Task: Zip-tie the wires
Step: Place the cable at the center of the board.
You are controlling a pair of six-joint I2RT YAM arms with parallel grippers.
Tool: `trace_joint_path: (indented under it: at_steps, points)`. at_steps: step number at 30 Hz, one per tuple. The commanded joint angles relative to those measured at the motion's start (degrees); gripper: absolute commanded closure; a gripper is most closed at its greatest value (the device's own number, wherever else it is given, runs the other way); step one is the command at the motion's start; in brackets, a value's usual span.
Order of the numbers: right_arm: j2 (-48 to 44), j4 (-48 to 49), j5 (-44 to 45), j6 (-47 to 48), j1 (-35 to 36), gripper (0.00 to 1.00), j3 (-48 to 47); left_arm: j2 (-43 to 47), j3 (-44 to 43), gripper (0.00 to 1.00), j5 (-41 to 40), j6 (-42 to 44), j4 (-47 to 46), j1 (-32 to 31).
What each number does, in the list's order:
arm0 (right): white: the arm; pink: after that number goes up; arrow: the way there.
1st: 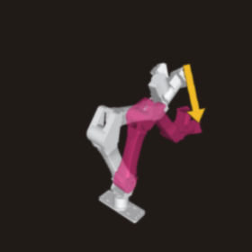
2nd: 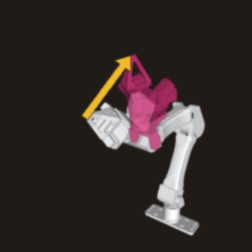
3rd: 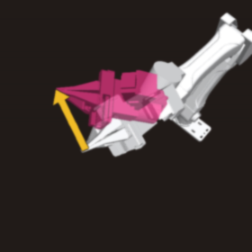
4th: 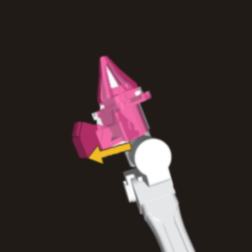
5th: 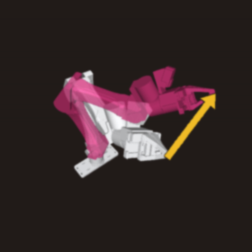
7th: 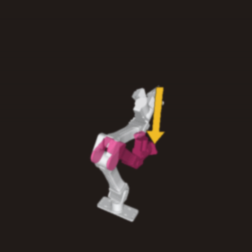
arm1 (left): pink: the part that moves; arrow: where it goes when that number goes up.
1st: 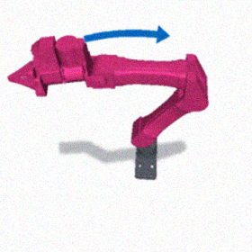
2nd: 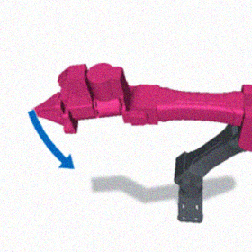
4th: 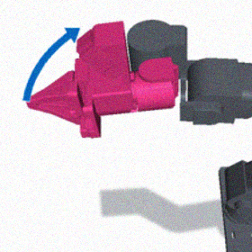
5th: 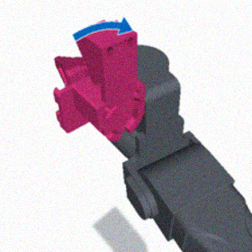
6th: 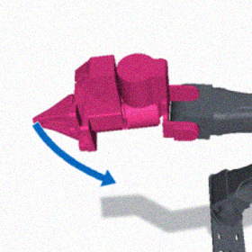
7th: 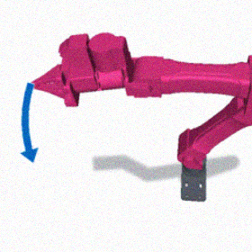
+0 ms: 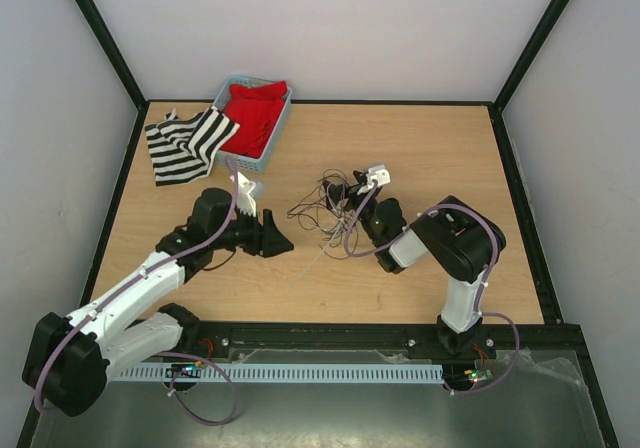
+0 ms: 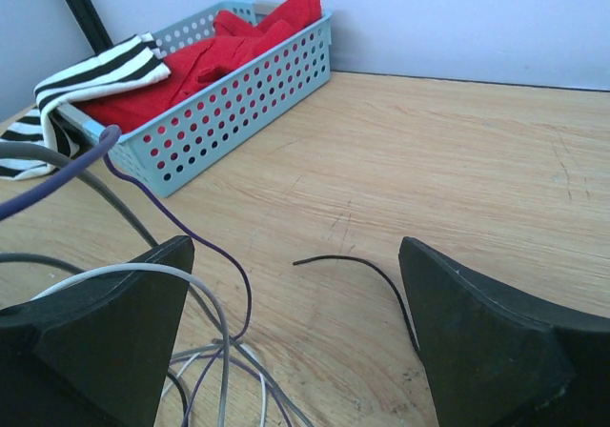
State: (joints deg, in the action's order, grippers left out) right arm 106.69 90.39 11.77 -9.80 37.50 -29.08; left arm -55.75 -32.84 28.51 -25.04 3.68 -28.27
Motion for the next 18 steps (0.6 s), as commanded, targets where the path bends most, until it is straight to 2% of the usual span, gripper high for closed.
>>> trace_joint_path:
  at_steps: [1,5,8,12,15,18]
  points:
    - [-2.6,2.9,0.3,-2.3,-0.8,0.01,-1.4,2.9,3.4,0.41,5.8,-0.9,-8.7,-0.1]
    - [-3.9,-1.4,1.4,-2.6,-0.9,0.01,-2.6,4.6,6.3,0.35,5.5,-0.3,-12.1,-3.4]
    - [-4.7,-5.3,2.5,-3.5,-1.2,0.01,-3.9,8.4,11.4,0.26,-3.2,-1.4,-20.5,-10.8]
    - [-6.0,-12.8,4.5,-5.3,-1.3,0.01,-6.6,11.6,14.0,0.17,-14.6,3.1,-28.7,-20.4]
    - [-7.0,-17.6,5.0,-5.9,-1.3,0.01,-8.2,10.6,12.6,0.15,-15.1,5.5,-30.0,-22.1]
    - [-7.6,-18.0,5.4,-5.9,-1.3,0.01,-8.3,8.9,12.2,0.12,-16.4,6.4,-33.3,-23.0]
